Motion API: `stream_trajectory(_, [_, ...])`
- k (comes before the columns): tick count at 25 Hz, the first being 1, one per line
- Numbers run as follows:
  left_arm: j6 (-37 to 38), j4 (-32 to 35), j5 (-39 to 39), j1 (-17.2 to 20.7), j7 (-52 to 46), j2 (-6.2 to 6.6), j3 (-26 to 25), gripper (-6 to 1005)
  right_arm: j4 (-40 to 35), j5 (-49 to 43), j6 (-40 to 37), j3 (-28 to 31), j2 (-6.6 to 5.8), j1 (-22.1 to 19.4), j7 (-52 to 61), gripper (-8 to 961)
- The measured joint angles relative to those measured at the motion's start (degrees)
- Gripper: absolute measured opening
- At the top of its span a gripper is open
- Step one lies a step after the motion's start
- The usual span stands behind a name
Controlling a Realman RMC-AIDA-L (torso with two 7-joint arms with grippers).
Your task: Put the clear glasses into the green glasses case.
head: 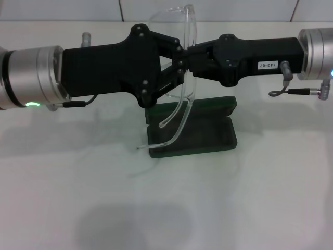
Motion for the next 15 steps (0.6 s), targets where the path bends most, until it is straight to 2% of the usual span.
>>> stream_trajectory(15, [-0.4,-0.2,-0.3,0.4,0.3,-0.02,-0.3,51,-0.3,0.1,0.7,1.0,-0.43,-2.4,-0.4,104])
